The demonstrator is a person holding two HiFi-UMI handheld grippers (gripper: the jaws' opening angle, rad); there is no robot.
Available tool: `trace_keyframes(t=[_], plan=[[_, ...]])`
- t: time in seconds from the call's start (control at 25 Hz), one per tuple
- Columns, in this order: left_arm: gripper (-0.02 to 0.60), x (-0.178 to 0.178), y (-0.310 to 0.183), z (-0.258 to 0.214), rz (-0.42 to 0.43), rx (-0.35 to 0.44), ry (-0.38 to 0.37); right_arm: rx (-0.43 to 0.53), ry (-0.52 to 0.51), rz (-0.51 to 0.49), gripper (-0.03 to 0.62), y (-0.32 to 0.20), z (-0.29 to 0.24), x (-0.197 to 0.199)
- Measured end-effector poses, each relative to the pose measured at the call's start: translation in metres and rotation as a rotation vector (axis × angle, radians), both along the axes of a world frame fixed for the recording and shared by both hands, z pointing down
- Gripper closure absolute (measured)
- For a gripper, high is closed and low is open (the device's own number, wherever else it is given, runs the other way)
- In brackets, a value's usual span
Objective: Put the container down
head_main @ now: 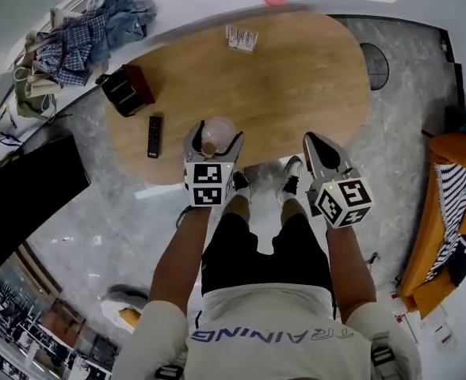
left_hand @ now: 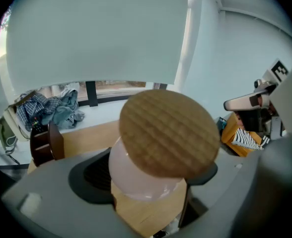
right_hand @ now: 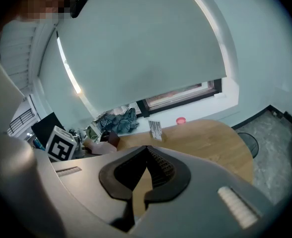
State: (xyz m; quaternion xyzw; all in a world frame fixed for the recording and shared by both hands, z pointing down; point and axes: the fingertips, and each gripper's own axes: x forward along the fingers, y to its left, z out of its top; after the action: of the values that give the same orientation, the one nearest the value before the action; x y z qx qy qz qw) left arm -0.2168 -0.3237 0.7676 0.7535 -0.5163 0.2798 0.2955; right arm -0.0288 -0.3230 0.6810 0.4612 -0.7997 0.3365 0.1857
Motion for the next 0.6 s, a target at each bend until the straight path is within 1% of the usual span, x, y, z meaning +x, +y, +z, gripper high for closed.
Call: trace_keyframes(t=[0.2, 0.32, 0.44, 0.52, 0.6], plan=[[0.181, 0.035, -0.01, 0.08, 0.025, -0.06, -0.02, -0.086, 0.018, 0.005, 0.579, 0.02, 0.052, 0.013], [0.181, 0.057, -0.014, 0.122, 0.057, -0.089, -0.022, -0.111, 0.016, 0.013, 0.579, 0.025, 0.069, 0.019], [0.181, 0.069, -0.017, 0.15, 0.117, -0.104, -0.045, -0.127, 0.015, 0.015, 0.579, 0.029, 0.08, 0.026], [0.181, 0.071, -0.02, 0.166, 0.118, -0.118, -0.061, -0.142, 0.021, 0.008, 0.579, 0.032, 0.09, 0.033], [0.181, 0.073, -0.026, 0.178, 0.1, -0.131, -0.071, -0.158, 0.026, 0.008, 0.579, 0.034, 0.101, 0.039]])
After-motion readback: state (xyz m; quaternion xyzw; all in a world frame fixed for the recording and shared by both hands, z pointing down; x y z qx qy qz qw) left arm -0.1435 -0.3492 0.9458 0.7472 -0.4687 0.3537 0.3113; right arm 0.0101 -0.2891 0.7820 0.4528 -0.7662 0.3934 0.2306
